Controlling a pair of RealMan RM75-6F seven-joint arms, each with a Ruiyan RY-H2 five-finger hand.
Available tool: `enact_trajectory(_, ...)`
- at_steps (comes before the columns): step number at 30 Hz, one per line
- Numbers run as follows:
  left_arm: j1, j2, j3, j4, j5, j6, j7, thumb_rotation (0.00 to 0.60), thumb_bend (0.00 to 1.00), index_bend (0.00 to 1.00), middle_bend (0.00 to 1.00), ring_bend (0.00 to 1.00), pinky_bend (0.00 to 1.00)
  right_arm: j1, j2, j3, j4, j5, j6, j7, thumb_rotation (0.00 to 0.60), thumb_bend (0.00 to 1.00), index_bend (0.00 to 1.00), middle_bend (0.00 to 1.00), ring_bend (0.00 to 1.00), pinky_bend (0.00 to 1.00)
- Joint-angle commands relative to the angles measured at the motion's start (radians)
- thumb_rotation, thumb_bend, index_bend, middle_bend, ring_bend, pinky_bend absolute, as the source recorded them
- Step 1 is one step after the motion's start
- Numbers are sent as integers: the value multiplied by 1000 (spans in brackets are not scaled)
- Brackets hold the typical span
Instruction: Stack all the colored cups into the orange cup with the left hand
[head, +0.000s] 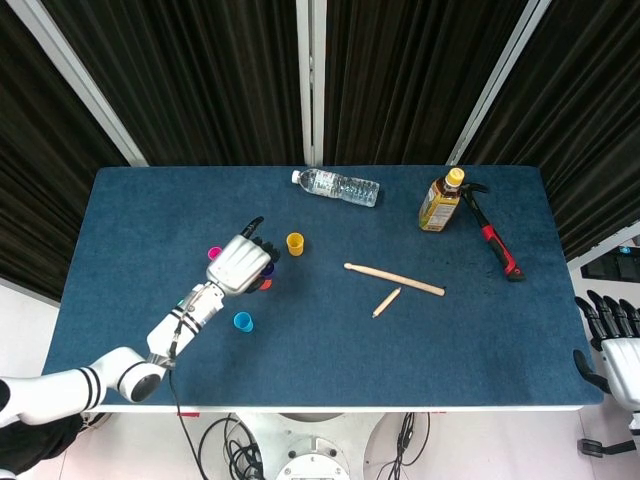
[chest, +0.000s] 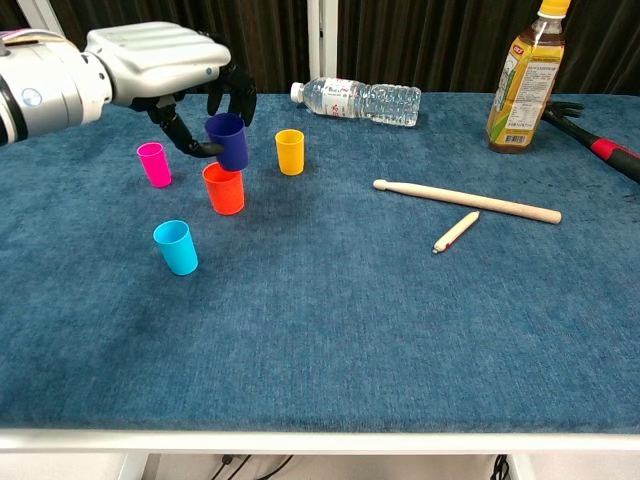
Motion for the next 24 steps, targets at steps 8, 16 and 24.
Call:
enact_trajectory(8, -4, -6, 9, 25, -8, -18, -13, 600, 336, 450, 438, 423, 79, 2, -2, -1, -3, 3, -7, -8, 600, 355, 0, 0, 0, 0)
enact_trajectory(16, -7, -18, 20, 46, -17, -35, -18, 600, 336, 415, 414, 388, 73, -1, -2, 0, 4, 7, -4, 3, 600, 355, 0, 0, 0, 0)
enact_trajectory(24, -9, -14, 30, 57, 14, -33, -35, 600, 323, 205, 250, 225, 42, 0, -5, -1, 9, 8, -7, 2, 600, 355, 0, 0, 0, 0)
